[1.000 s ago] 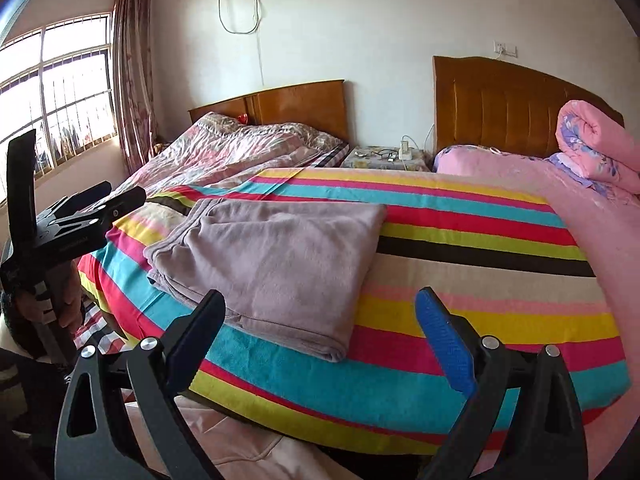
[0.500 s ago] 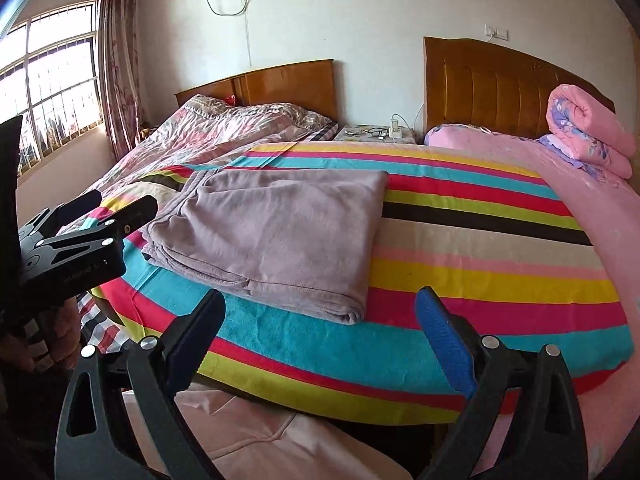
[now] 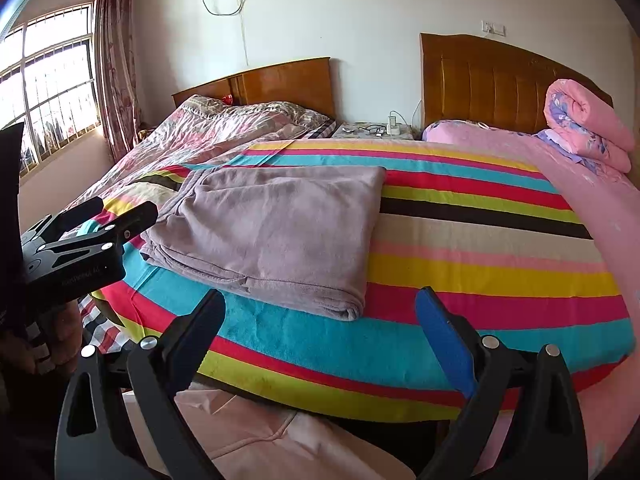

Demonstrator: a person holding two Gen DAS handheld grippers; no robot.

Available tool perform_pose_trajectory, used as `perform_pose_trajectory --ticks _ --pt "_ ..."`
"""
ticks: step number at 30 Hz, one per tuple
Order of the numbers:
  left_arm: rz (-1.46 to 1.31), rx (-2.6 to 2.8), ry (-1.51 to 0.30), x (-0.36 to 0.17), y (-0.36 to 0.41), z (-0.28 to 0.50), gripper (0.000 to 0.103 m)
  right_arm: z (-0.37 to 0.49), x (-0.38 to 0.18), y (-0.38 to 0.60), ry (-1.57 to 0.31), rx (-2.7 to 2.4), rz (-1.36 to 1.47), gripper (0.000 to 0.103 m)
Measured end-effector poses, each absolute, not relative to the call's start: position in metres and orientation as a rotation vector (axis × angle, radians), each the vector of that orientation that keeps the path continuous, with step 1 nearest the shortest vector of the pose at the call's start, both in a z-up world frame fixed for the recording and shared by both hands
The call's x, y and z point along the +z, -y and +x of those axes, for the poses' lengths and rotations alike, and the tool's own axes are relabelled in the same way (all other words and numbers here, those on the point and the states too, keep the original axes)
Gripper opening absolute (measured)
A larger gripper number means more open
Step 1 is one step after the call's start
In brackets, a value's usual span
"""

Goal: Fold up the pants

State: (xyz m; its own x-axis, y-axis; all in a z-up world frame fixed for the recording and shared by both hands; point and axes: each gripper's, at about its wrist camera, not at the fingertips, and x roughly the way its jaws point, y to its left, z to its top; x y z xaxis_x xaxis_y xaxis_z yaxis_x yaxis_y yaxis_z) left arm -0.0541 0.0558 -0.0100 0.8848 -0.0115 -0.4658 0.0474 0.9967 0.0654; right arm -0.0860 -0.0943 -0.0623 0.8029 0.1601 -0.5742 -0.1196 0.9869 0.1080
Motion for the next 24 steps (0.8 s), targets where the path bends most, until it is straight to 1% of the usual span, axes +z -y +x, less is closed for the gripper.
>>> perform_pose_trajectory --ticks 24 --pt "0.079 -0.041 -0.493 -0.0131 -0.0545 -0.0528 0.102 -0.0849 -0.0661 0.0952 -0.632 0.152 0.074 0.092"
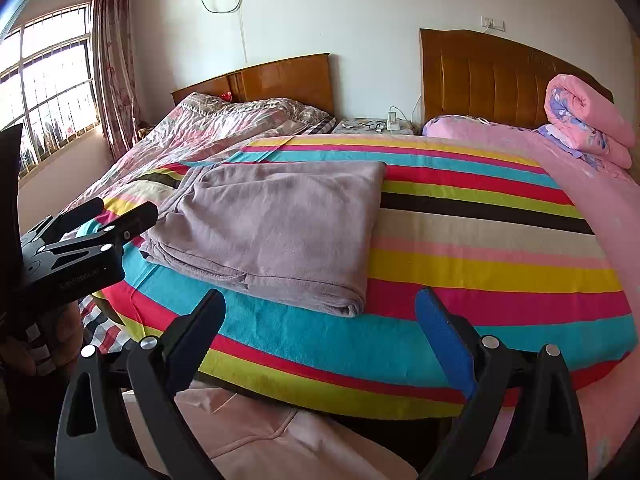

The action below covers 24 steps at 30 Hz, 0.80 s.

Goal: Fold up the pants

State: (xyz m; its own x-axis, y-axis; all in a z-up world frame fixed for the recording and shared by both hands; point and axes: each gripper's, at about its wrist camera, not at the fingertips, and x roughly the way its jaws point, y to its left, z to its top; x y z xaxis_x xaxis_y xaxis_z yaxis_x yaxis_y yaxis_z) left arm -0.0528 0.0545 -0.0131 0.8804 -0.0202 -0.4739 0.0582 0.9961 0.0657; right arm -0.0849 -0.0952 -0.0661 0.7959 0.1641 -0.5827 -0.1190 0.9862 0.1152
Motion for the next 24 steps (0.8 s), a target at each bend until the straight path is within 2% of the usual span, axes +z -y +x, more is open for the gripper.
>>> perform_pose_trajectory --ticks 24 --pt "0.076 -0.045 -0.5 -0.0153 -0.0538 -0.0524 0.102 -0.0844 -0.0678 0.0954 -0.638 0.153 0.077 0.092"
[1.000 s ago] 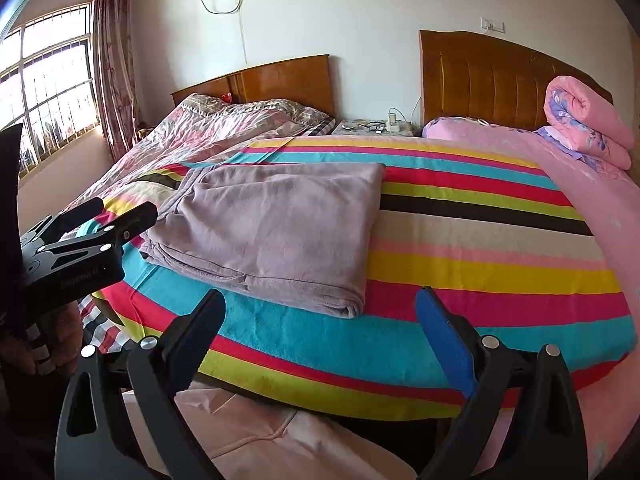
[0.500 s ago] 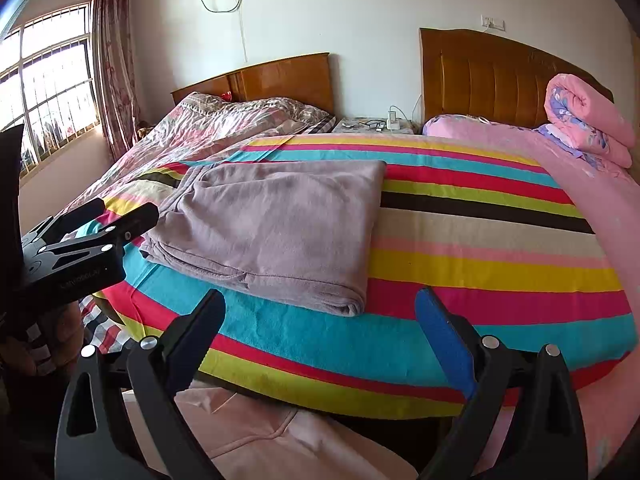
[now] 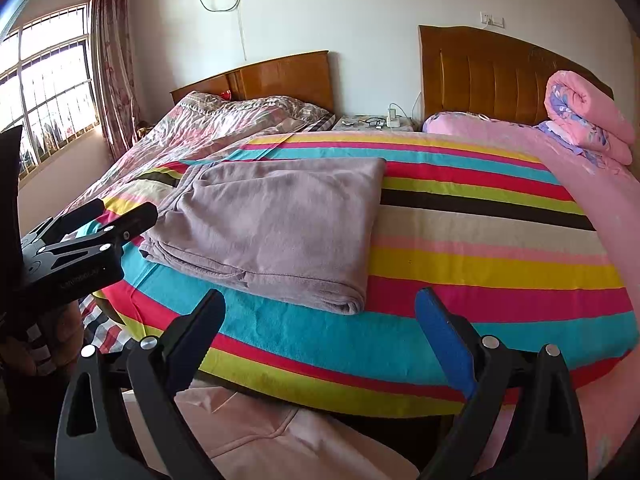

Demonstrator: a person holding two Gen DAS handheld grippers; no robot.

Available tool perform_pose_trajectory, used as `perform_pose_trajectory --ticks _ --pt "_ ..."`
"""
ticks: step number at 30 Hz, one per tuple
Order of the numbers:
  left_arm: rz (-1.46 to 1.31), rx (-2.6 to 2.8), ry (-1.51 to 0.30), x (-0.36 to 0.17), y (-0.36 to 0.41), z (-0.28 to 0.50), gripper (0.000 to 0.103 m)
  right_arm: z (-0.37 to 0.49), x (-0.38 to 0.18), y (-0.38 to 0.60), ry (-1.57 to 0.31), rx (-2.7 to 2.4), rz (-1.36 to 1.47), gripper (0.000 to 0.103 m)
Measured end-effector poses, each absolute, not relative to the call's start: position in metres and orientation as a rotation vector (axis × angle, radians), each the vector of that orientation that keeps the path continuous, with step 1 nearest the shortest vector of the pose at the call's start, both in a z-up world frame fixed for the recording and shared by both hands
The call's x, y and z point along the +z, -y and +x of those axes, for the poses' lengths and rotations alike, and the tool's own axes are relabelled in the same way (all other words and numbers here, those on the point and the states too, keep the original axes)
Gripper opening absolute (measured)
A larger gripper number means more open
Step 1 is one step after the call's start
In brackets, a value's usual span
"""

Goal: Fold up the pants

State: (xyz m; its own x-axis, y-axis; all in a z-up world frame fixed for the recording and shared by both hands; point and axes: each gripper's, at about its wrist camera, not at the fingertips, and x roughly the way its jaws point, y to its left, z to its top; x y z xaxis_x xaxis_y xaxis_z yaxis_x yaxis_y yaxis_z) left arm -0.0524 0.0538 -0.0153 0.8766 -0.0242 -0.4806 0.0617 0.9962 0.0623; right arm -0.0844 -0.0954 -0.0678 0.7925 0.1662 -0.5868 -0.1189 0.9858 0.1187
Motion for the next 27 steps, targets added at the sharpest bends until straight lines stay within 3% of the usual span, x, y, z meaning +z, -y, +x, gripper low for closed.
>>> perform_pose_trajectory --ticks 27 --pt "0.063 -0.052 -0.516 -0.0171 -0.0578 -0.0493 0.102 -0.0831 -0.0709 0.0962 -0.643 0.161 0.079 0.092"
